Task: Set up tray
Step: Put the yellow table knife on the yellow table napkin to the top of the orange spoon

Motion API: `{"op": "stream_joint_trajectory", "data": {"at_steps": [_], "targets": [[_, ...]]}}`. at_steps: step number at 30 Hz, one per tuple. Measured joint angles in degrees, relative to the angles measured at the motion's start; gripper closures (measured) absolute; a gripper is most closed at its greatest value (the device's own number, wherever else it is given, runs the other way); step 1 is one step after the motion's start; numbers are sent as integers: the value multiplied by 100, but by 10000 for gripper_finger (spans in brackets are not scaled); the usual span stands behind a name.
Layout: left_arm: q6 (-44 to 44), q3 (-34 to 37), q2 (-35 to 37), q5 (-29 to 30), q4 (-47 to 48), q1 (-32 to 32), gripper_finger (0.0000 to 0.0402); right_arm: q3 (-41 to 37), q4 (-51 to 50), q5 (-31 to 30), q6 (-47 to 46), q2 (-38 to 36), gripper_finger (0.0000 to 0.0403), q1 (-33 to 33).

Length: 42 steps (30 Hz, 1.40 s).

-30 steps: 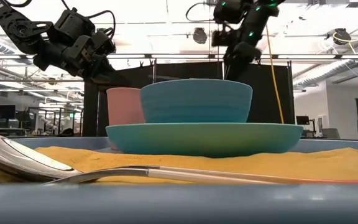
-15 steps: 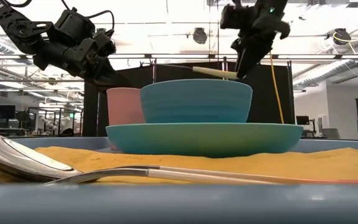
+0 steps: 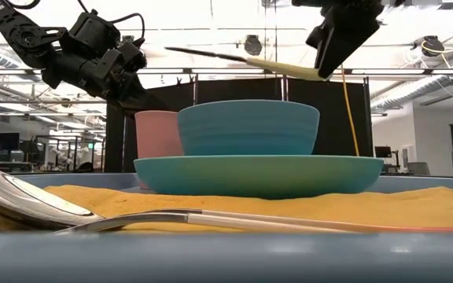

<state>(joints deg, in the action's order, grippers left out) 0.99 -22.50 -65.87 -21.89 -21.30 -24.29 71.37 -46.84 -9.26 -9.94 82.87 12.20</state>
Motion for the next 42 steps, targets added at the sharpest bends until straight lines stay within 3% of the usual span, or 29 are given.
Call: {"op": "stream_joint_trajectory", "data": {"at_steps": [24, 42], "targets": [[-7, 0, 2, -4, 2, 1, 371, 3, 967, -169, -2025, 668, 341, 1850], [-125, 0, 2, -7, 15, 81, 371, 24, 1808, 197, -2800, 1598, 341, 2463]]}}
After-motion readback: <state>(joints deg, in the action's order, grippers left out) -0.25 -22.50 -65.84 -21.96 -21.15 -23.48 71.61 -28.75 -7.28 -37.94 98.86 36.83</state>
